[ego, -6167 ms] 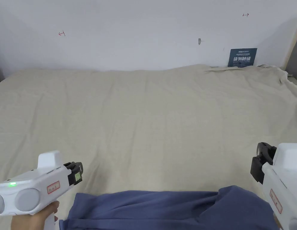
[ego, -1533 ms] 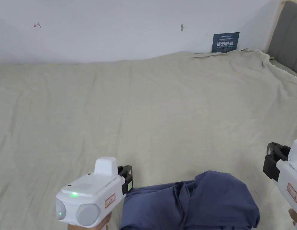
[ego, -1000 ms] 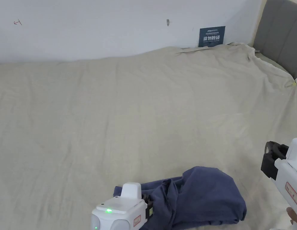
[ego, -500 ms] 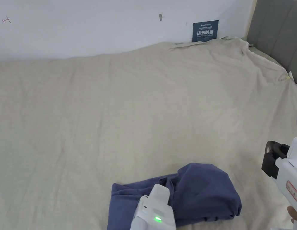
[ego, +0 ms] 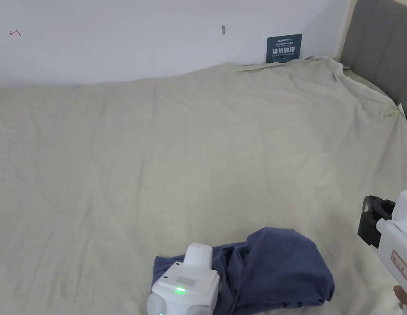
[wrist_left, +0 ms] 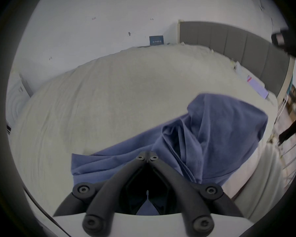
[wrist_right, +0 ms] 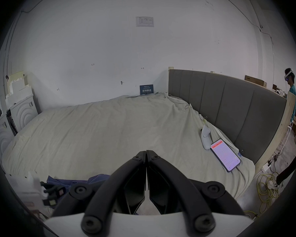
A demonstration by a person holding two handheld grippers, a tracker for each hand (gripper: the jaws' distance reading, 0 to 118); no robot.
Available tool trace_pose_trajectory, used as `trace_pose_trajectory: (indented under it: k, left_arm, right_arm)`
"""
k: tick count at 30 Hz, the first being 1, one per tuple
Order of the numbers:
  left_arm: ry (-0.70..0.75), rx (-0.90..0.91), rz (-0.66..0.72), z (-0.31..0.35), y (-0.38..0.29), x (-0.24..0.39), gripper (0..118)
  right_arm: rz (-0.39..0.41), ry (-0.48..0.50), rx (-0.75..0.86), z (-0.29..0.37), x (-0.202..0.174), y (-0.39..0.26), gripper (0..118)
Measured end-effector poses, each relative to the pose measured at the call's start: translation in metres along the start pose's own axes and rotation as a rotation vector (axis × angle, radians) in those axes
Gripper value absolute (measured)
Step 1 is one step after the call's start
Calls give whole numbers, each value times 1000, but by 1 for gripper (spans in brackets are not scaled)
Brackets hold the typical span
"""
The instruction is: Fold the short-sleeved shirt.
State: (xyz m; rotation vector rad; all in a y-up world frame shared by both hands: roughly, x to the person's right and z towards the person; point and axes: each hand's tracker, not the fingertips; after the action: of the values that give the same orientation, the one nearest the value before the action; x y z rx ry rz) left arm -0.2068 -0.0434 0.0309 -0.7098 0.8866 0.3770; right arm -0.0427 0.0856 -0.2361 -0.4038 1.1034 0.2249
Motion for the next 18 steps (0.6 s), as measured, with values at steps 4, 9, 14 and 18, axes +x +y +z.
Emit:
trace_pose_trajectory:
  k: [4, 9, 14, 18]
  left_arm:
    - [-113, -22, 139, 25, 16, -41, 0]
    - [-232, -93, 271, 29, 16, -106, 1]
    - [-280, -152, 375, 16, 3, -145, 45]
    - [-273, -175, 376, 1, -10, -155, 88]
  right_arm:
    - [7, 4, 8, 0, -2, 2, 0]
    - [14, 10, 7, 1, -9, 4, 0]
    - [30, 20, 2, 0, -16, 4, 0]
    - [39, 22, -5, 0, -21, 5, 0]
